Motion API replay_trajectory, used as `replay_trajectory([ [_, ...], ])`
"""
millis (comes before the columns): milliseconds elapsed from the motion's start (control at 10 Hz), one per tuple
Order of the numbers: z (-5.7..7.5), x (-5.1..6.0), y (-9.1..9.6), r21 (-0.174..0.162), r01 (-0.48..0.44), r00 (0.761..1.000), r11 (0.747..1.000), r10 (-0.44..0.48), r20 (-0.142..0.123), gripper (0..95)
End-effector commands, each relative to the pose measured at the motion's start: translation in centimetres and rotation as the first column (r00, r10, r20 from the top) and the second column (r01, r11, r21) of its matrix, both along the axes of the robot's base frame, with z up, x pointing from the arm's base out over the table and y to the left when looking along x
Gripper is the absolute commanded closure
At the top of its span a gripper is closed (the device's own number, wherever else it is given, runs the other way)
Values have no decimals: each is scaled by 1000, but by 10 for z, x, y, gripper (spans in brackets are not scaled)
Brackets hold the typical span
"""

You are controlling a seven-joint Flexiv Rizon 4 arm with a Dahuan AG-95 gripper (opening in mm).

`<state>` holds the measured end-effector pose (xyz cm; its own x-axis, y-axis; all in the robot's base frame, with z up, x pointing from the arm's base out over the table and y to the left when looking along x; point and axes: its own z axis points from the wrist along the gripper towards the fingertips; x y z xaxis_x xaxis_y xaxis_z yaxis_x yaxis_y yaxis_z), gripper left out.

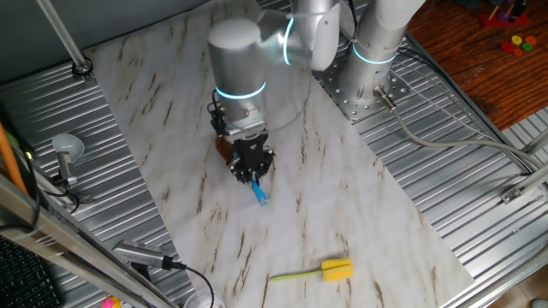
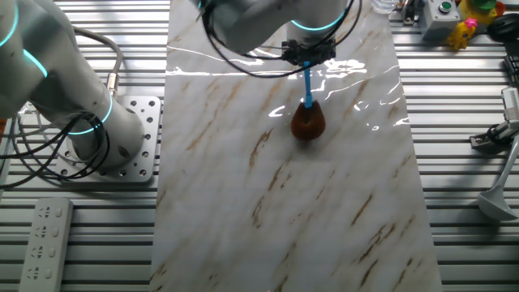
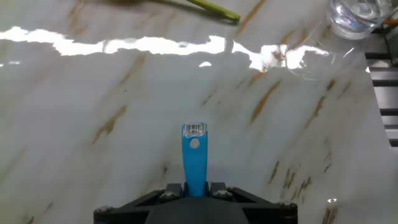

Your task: Scrub the table with a brush

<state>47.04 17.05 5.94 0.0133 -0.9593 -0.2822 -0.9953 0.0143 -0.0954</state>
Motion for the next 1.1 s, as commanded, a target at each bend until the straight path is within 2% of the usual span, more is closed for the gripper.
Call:
replay_trajectory([
  [100,-7,5,6,22,3,1000,1000,-3,-5,950],
  [300,-8,5,8,25,7,1000,1000,-7,-6,950],
  [700,-11,7,18,52,27,1000,998,-26,-12,950],
  [1100,-13,8,33,66,56,998,996,-55,-19,950],
])
